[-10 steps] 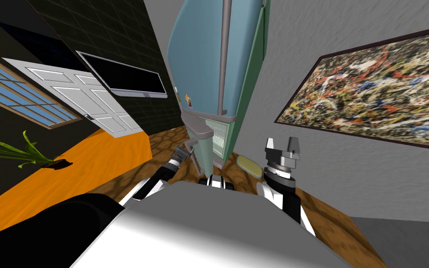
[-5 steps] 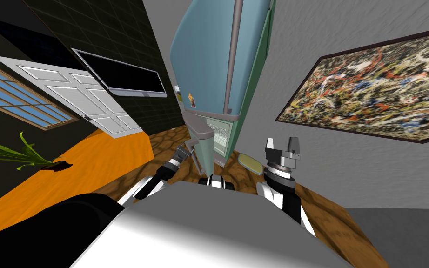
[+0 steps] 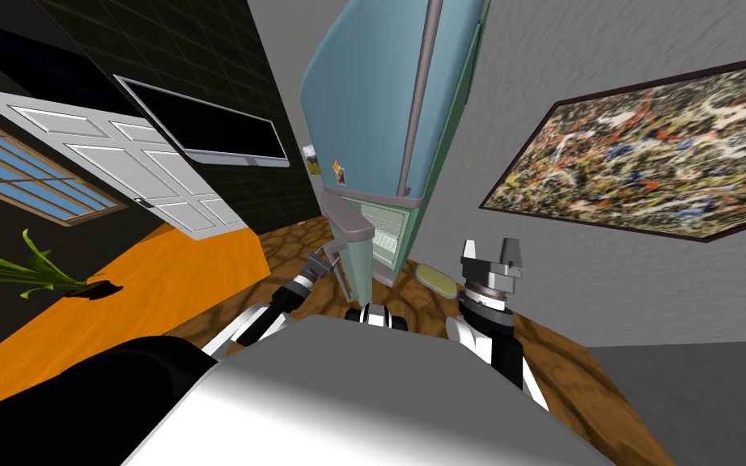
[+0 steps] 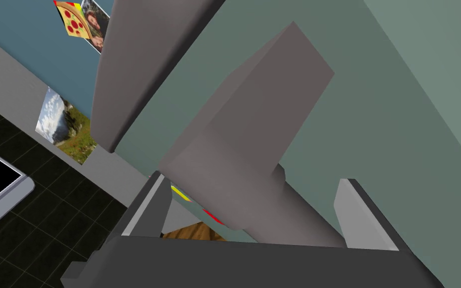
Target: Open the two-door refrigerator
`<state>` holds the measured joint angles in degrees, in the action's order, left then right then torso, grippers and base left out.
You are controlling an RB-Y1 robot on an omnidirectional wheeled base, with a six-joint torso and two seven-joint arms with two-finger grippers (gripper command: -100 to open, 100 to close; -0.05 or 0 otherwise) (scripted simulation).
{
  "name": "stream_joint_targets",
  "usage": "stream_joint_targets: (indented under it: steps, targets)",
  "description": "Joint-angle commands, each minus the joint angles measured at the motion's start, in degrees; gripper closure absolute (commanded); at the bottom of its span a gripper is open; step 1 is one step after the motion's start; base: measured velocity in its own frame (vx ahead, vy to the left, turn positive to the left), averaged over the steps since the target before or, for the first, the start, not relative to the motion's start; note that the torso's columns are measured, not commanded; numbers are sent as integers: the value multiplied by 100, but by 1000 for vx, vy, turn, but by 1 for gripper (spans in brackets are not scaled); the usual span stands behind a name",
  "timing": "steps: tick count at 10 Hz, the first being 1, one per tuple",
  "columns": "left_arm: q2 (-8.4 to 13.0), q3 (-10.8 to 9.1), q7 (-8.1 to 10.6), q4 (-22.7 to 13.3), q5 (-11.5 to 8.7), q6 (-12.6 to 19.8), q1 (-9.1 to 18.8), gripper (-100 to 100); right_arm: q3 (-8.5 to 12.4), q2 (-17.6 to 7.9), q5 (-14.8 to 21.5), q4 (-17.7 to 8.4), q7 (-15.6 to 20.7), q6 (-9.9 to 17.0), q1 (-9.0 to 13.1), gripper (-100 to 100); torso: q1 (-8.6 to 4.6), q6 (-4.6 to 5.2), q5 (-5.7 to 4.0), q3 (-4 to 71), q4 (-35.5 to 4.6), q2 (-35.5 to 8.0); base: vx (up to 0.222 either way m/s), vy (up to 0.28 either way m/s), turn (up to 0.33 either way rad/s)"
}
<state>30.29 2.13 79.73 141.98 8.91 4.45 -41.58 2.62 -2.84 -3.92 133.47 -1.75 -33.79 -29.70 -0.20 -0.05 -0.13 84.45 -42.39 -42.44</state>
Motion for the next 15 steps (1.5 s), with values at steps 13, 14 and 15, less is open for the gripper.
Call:
stream_joint_targets:
  steps: [13, 14, 15]
  targets:
    - [941, 229, 787, 0, 255, -797, -122, 100, 1, -1, 0, -1, 0, 0, 0, 0, 1, 14, -5, 39, 0, 50, -79, 288, -78]
    - [1057, 259, 864, 1, 279, -898, -137, 100, 2, -2, 0, 0, 0, 0, 0, 0, 11, 16, -6, 39, 2, 48, -141, 375, -145]
    - [1057, 259, 864, 1, 279, -898, -137, 100, 2, -2, 0, 0, 0, 0, 0, 0, 26, 11, 0, 19, -1, 12, -109, 317, -55]
